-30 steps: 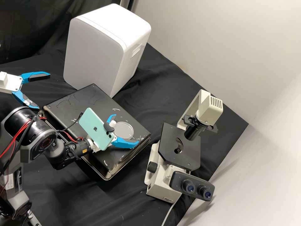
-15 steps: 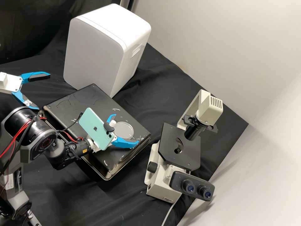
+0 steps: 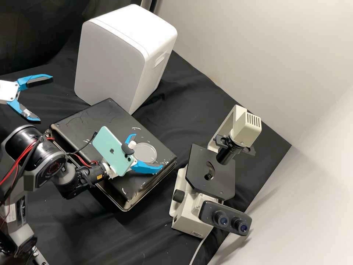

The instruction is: Place the petri dish on the bench

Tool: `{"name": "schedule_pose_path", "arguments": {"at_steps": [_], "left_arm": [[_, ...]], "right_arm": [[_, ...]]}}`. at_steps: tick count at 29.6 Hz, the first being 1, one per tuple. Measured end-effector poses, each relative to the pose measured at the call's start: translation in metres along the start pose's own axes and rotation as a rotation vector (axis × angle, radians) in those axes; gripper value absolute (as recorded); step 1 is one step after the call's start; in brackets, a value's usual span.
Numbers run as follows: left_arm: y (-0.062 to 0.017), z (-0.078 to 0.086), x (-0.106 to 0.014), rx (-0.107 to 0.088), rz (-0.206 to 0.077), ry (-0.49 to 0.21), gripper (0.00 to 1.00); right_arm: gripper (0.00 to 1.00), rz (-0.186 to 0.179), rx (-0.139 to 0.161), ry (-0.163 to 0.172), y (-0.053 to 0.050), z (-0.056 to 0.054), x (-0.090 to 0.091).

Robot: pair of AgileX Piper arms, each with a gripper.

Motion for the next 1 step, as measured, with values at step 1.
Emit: {"name": "schedule_pose_path", "arguments": {"at_steps": [1], "left_arm": [[-0.0002, -0.0005, 0.0006, -0.011, -0.001, 0.002, 1.00]], "right_arm": [[1.00, 0.000, 0.000, 0.000, 0.0000, 0.0000, 0.0000]]}}
